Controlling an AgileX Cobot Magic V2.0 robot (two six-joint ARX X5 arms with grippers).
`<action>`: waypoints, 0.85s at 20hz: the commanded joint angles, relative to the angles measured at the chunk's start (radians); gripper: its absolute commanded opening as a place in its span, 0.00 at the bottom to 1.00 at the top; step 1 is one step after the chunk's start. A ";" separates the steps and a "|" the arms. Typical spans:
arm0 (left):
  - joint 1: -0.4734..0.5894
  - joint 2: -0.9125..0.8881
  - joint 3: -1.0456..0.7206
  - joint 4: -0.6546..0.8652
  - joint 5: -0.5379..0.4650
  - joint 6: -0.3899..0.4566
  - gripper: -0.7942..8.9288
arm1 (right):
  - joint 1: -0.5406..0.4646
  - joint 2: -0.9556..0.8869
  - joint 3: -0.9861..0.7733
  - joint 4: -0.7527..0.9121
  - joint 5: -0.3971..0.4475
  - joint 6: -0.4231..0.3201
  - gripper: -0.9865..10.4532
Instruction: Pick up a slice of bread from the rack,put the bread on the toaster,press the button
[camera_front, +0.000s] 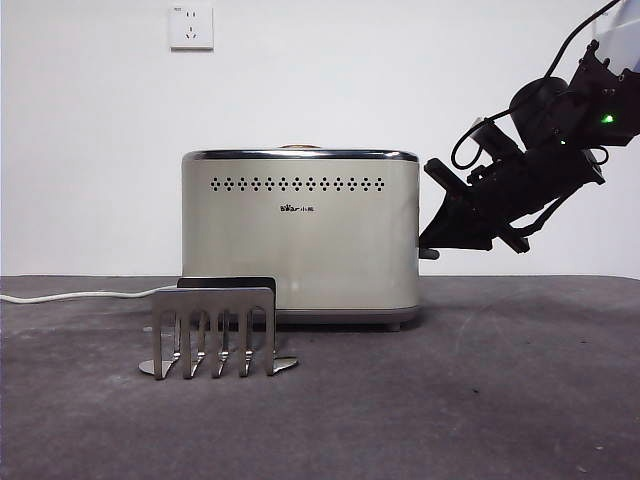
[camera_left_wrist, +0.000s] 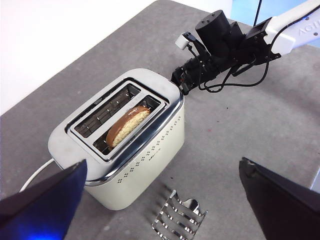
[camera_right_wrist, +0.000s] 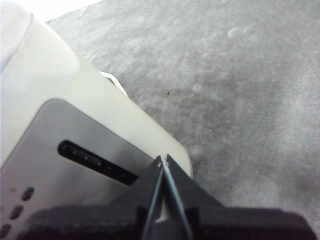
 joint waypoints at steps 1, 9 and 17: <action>-0.001 -0.001 -0.008 -0.004 0.002 -0.007 0.60 | 0.004 0.056 -0.039 -0.084 0.015 -0.009 0.08; -0.001 -0.001 -0.008 -0.010 0.002 -0.007 0.60 | 0.003 0.047 -0.039 -0.084 0.010 -0.005 0.08; -0.001 -0.001 -0.008 -0.035 0.003 -0.007 0.60 | -0.003 -0.274 -0.038 -0.132 0.011 -0.005 0.08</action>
